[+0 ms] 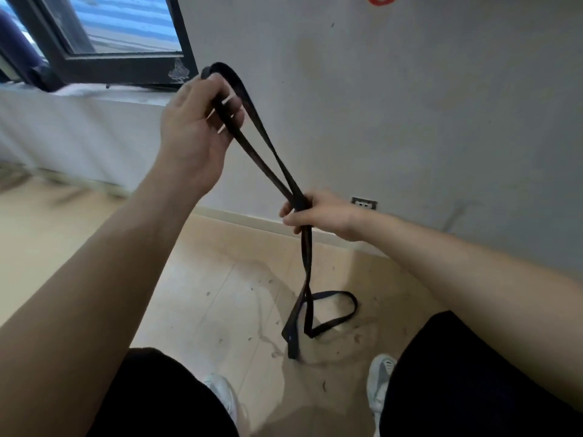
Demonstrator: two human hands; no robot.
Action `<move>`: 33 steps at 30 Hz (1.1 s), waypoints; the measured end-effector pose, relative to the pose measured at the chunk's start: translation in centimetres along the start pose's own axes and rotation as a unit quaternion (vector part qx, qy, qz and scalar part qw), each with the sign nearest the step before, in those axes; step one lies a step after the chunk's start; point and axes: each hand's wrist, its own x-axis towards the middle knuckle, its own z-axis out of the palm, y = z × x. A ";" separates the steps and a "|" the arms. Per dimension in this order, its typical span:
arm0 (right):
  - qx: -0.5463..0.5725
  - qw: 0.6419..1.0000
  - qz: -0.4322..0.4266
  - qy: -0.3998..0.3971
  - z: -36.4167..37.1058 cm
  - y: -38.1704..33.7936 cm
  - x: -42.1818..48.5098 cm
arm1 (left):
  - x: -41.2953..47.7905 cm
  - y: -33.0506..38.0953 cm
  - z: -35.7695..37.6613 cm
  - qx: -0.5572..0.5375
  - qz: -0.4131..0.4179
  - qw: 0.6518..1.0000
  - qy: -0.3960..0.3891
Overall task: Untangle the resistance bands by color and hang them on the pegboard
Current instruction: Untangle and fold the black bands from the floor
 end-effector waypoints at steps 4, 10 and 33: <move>-0.065 0.993 0.030 0.091 -2.9 0.8 0.3 | 1.2 -2.2 -4.4 0.106 -0.083 0.987 0.091; -0.168 0.961 -0.043 0.215 -6.0 0.3 -1.3 | 0.7 -5.9 -8.3 0.247 -0.239 0.937 0.066; -0.045 0.994 0.028 0.095 -5.1 2.9 -0.7 | -0.8 -3.0 -8.5 0.221 -0.274 0.935 -0.045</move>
